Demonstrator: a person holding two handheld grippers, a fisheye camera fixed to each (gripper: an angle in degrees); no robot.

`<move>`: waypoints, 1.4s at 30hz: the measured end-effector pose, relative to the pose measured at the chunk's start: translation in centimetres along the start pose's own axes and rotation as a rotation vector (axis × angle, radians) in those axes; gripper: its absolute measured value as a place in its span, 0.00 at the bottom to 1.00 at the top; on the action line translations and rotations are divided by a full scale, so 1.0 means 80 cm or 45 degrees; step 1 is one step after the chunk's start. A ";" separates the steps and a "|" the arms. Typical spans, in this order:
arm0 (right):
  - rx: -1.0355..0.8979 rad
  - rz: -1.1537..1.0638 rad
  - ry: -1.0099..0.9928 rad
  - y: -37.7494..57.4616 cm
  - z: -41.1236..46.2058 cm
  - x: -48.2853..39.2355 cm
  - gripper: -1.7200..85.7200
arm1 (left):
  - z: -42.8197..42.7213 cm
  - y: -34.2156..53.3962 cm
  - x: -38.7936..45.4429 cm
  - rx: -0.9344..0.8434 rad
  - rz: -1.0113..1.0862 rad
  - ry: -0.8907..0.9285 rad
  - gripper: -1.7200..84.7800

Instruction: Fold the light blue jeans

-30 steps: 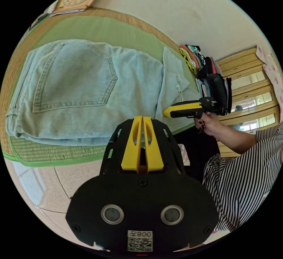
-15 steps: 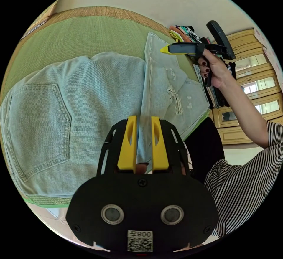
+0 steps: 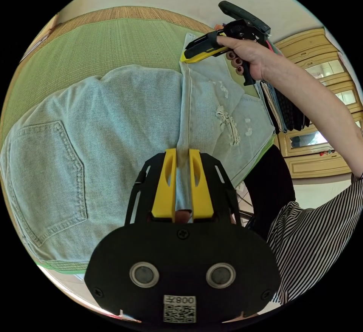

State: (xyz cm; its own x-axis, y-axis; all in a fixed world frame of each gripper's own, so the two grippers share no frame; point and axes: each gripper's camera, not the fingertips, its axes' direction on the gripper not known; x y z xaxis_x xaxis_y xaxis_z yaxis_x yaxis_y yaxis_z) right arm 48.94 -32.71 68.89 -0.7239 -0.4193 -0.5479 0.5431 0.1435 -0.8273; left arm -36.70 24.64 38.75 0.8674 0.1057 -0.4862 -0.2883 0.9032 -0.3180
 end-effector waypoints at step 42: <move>0.432 -0.056 -0.208 0.542 -0.212 0.132 0.02 | 0.043 -0.061 0.354 -0.300 0.547 -0.407 0.04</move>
State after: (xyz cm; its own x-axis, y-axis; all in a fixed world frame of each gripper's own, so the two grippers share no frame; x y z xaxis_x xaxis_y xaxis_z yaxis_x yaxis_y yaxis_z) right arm 57.63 -15.68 25.13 -0.6873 -0.5598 -0.4629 0.6425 -0.1712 -0.7469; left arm -9.36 24.67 29.34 0.7214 0.5957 -0.3532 -0.6921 0.6384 -0.3369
